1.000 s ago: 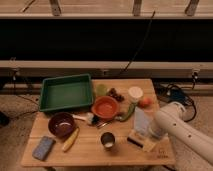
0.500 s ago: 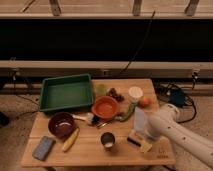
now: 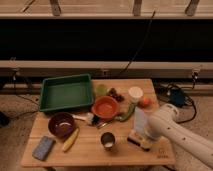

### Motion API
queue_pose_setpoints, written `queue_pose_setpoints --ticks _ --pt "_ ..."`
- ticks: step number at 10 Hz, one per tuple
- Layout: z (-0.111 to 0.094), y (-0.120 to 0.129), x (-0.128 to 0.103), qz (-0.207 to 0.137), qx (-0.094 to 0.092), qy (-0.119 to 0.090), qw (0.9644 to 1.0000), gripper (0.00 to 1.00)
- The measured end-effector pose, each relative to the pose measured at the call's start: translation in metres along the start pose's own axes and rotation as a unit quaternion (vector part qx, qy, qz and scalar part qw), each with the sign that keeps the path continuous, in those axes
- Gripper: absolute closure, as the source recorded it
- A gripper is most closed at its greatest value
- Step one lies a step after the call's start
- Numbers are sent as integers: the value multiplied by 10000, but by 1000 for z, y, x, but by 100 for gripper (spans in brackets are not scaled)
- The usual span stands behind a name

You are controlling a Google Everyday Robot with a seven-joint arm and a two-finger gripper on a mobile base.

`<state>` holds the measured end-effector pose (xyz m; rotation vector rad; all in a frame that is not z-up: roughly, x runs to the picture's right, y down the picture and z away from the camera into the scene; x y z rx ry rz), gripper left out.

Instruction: Wipe red bowl with eraser

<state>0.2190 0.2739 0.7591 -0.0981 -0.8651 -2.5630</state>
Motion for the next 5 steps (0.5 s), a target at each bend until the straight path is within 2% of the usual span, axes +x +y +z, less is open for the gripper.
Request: queue_pose_setpoints --ticks 1,2,3,5 --pt "-2 1 -1 9 -4 9 10000 75" --pt "-6 2 -3 21 -13 24 10000 88" --pt "-8 3 -4 28 -18 32 10000 96" --pt "-14 7 -4 44 -27 64 10000 100"
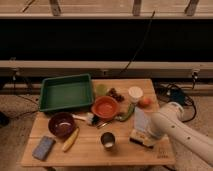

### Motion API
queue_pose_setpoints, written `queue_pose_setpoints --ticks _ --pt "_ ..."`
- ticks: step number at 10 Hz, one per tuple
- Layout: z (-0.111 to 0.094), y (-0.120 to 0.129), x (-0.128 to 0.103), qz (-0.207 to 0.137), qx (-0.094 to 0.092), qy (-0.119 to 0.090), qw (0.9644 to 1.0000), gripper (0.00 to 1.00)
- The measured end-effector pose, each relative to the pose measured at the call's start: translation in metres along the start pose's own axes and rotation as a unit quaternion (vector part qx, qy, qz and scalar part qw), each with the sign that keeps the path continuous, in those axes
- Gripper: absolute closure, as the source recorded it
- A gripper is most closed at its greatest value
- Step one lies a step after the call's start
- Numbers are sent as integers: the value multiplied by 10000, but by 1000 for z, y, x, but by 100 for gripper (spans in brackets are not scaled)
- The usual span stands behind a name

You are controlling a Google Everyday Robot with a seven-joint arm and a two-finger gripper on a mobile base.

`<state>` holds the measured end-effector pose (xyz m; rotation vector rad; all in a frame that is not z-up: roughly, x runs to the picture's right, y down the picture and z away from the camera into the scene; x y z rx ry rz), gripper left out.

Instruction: Wipe red bowl with eraser

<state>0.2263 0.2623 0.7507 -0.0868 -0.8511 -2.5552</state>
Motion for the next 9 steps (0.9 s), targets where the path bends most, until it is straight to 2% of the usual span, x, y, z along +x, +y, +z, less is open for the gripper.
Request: queue_pose_setpoints --ticks 2,5,6,7,9 --pt "-18 10 5 -21 -38 68 10000 100" --pt "-71 31 20 -212 -107 247 9994 100" --pt "-82 40 28 -275 -125 269 9992 100" --pt "-93 56 48 -411 -132 295 9986 100" --pt "-94 66 77 -581 -125 343 9976 100"
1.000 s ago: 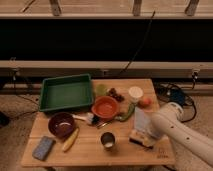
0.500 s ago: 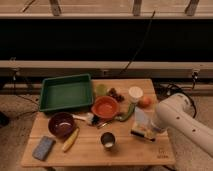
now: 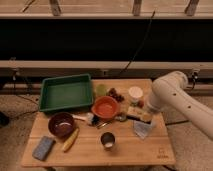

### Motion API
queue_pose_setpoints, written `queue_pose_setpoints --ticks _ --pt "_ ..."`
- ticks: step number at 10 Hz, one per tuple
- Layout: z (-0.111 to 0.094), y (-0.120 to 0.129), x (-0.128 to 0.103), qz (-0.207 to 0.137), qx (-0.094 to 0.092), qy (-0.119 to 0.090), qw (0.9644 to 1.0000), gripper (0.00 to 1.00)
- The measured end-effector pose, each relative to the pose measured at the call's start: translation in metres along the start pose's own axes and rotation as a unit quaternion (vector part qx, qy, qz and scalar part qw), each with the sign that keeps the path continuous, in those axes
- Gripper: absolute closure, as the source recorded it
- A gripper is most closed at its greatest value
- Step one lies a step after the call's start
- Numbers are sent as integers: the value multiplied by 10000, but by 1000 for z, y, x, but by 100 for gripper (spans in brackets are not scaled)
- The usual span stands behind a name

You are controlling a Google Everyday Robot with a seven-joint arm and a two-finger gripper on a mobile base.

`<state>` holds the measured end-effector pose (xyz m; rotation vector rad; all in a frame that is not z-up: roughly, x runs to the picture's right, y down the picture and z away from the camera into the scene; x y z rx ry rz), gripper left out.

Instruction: Wipe red bowl with eraser

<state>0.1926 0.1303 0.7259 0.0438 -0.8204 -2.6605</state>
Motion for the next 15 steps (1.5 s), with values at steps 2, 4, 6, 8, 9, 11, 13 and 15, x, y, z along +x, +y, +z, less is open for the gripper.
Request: queue_pose_setpoints --ticks 2,4,6,8,9,11,13,15 --pt "7 9 35 -165 12 29 9999 100" --pt "21 19 74 -354 52 62 9993 100" --pt "37 30 97 -463 44 67 9989 100" --pt "55 42 115 -572 66 98 9983 100" --pt "62 47 120 -599 66 104 9981 100" --pt "66 51 137 -703 65 140 9974 100" --pt "67 44 169 -904 57 204 9957 100" --pt "61 28 193 -1145 66 284 9930 100"
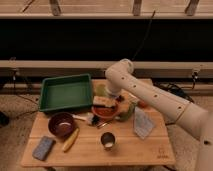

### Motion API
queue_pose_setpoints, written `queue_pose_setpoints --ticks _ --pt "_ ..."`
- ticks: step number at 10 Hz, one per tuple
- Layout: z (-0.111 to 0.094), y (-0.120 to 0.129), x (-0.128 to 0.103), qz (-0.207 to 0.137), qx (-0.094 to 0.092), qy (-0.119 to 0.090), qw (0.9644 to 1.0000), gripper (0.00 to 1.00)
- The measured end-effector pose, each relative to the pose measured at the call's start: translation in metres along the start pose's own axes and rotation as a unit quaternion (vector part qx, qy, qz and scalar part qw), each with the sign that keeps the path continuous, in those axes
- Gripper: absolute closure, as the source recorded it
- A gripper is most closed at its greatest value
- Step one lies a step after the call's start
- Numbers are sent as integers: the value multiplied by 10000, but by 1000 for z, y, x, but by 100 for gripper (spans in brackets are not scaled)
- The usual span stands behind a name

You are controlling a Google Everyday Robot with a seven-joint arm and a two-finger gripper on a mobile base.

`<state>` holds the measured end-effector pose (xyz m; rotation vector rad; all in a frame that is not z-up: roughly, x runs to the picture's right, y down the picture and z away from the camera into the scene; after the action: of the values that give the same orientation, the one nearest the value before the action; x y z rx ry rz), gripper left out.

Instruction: Wipe red bowl with eraser

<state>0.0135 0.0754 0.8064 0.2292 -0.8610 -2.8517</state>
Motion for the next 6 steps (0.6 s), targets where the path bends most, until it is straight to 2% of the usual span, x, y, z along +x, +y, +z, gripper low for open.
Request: queue_pose_setpoints --ticks 3,4,6 --pt "-7 -34 4 -244 94 104 9996 100" --pt "-7 -40 -1 -246 122 109 9996 100" --pt "-1 -45 -31 -152 191 13 9997 100"
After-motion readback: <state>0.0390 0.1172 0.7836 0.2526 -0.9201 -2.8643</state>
